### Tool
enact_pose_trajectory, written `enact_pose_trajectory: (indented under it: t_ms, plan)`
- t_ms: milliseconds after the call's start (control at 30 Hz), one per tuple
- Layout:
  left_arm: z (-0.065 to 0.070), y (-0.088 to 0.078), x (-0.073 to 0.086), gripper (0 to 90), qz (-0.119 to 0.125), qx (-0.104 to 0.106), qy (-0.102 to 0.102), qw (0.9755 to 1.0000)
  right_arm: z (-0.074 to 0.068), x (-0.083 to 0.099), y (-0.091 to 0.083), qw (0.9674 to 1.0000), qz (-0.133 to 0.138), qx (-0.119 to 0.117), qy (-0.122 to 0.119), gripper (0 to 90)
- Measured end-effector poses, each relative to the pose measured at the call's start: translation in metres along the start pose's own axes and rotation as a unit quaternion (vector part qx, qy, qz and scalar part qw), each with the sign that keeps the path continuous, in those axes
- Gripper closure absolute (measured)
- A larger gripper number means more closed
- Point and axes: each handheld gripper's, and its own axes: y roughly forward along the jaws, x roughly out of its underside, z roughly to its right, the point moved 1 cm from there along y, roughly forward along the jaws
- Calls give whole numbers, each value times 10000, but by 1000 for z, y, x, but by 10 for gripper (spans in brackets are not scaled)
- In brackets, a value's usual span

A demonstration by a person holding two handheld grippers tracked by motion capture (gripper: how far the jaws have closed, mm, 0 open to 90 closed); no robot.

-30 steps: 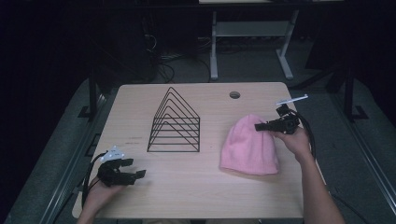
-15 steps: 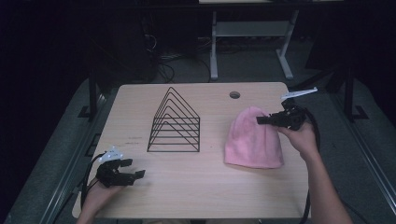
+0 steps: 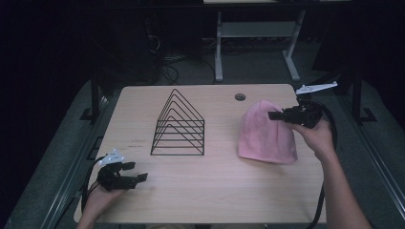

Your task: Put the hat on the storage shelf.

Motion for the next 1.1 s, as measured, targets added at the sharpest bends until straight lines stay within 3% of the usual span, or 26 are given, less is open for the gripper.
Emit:
enact_pose_trajectory:
  t_ms: [333,800,1100]
  plan:
    - [3,0,-5,229,-42,76,114,9999,-8,-19,-16,9997,113,48,-232,763]
    - [16,-4,-25,233,51,410,363,9985,-27,-34,-31,9982,305,-5,-511,763]
    - [24,-20,-53,233,292,579,559,9963,-44,-50,-38,9966,381,-49,-733,763]
